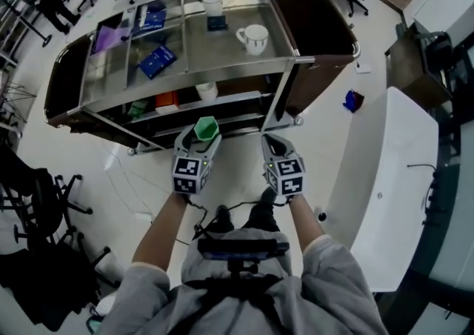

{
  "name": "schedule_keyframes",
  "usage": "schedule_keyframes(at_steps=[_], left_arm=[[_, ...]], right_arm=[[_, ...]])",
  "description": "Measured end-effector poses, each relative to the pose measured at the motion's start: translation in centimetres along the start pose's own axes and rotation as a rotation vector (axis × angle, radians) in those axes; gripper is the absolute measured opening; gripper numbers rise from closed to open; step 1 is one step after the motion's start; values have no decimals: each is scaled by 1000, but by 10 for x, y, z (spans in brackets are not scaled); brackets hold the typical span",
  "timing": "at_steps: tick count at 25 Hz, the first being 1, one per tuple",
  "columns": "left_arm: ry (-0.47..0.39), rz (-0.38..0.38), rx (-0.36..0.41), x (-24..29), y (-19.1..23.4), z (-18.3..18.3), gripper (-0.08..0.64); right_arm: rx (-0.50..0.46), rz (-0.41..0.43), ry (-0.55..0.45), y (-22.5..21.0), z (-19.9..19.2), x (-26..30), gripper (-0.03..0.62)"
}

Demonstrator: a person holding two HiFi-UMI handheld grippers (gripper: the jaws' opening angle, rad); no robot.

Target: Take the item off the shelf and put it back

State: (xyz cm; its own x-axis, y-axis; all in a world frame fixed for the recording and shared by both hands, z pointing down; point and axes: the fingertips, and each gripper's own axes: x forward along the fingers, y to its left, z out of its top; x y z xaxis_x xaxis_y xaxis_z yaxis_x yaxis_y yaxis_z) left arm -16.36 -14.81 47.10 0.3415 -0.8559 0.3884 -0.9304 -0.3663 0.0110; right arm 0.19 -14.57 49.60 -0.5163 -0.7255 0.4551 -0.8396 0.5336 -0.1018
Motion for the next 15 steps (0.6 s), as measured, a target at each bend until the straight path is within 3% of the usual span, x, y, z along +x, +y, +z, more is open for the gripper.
schedule_keyframes(at_steps=[15], left_arm=[[21, 163, -56, -123, 54, -49, 311]], right_arm=[[-45, 96, 6, 61, -14, -16, 9]])
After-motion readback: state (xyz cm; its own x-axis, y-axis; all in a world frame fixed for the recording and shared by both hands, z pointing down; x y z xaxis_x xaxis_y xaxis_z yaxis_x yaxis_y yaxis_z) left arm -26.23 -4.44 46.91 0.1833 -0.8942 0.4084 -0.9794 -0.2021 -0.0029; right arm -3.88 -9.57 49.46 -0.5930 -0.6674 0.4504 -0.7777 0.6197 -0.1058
